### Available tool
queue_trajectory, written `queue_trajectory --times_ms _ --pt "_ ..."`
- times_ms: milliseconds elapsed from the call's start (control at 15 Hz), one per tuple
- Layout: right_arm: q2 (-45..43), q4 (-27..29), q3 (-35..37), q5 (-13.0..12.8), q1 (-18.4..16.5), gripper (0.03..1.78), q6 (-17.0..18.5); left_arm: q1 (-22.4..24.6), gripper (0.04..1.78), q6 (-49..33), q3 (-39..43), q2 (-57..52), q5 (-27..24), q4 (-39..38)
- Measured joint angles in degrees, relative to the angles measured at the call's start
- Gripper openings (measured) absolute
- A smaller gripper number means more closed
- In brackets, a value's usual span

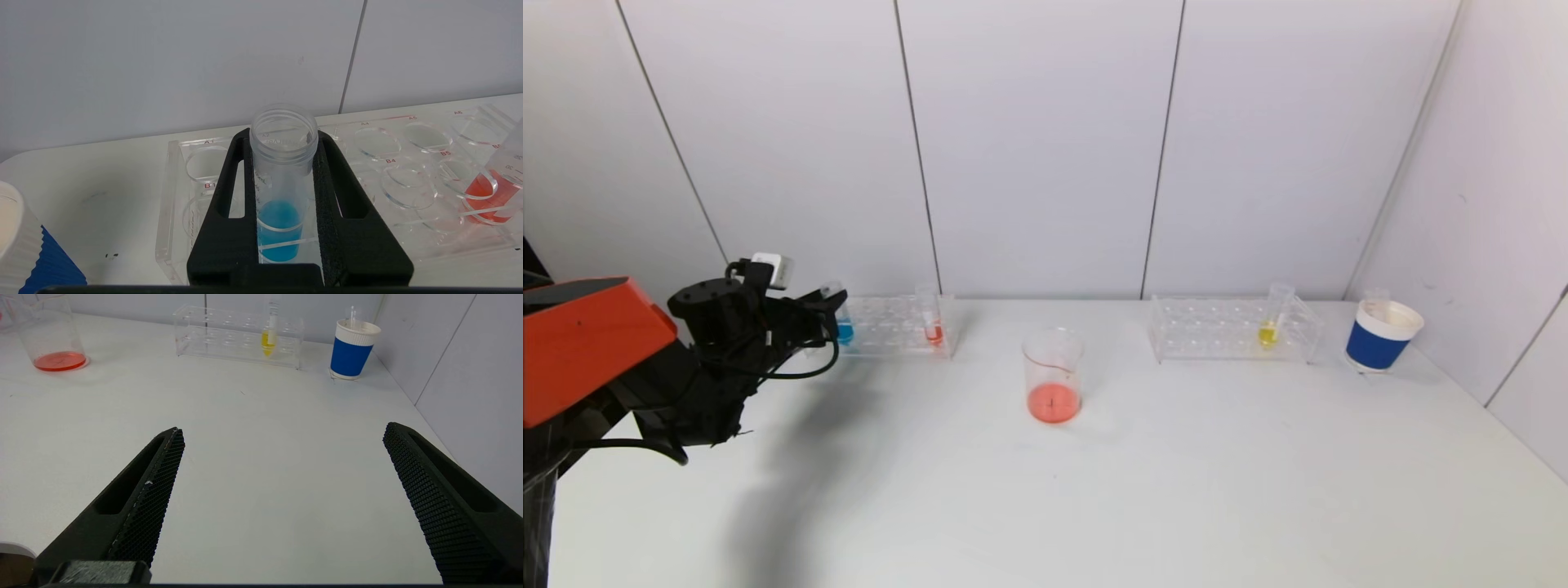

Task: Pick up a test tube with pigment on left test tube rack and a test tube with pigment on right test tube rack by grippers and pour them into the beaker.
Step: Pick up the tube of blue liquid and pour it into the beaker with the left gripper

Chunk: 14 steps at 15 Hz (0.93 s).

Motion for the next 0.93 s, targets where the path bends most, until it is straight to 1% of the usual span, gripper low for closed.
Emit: queue_trajectory --times_ms 533,933 --pt "0.0 0.0 0.0 0.0 0.0 1.77 0.0 0.0 0.42 0.0 -0.3 -0.2 0.0 0.2" --pt "0.0 0.0 0.0 0.0 0.0 1.77 0.0 0.0 0.42 0.0 -1.5 -2.0 0.0 2.4"
